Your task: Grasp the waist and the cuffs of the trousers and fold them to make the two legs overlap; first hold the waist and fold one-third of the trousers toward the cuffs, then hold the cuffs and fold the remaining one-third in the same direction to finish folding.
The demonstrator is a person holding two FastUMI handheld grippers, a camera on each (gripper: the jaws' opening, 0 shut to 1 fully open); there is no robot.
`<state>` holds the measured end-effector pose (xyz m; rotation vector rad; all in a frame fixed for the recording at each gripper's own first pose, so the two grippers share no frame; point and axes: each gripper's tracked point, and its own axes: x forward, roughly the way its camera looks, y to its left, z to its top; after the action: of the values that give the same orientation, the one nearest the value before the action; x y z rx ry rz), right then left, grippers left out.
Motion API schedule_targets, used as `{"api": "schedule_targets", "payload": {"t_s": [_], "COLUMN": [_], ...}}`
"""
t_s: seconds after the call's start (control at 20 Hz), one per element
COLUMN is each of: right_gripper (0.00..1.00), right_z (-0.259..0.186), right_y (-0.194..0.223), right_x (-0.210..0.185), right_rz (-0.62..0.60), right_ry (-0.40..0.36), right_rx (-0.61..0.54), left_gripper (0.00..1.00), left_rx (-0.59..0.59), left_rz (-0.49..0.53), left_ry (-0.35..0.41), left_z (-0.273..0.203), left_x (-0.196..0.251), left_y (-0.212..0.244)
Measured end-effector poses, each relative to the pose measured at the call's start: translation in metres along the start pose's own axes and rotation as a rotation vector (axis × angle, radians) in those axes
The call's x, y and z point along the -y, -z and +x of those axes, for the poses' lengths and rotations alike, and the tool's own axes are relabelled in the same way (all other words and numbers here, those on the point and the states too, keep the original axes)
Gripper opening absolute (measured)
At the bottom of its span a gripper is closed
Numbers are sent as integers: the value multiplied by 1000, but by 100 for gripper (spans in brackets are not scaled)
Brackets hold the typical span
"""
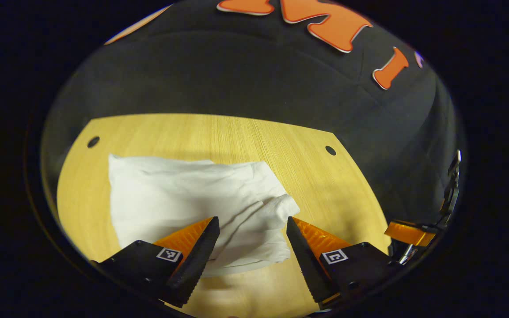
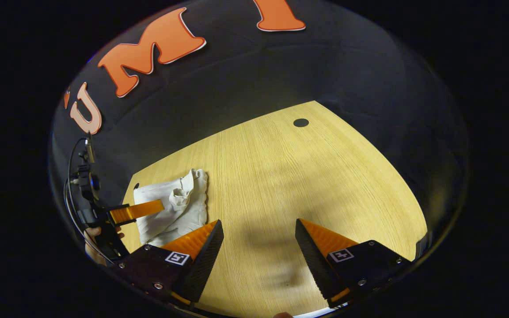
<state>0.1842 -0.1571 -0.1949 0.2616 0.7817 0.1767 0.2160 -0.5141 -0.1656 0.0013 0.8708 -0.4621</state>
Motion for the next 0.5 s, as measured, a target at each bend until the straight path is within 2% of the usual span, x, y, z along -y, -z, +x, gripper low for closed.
{"api": "schedule_targets", "payload": {"t_s": [0.3, 0.5], "right_gripper": [98, 98], "right_z": [-8, -25], "right_y": [-35, -66], "right_x": [-41, -72], "right_rz": [-84, -138], "right_ry": [-50, -109], "right_rx": [96, 228], "left_gripper": [99, 99], "left_rx": [314, 497], "left_rz": [109, 103], "left_ry": [-156, -258], "left_z": [-81, -99], "left_x": [-23, -23], "left_y": [-62, -67]}}
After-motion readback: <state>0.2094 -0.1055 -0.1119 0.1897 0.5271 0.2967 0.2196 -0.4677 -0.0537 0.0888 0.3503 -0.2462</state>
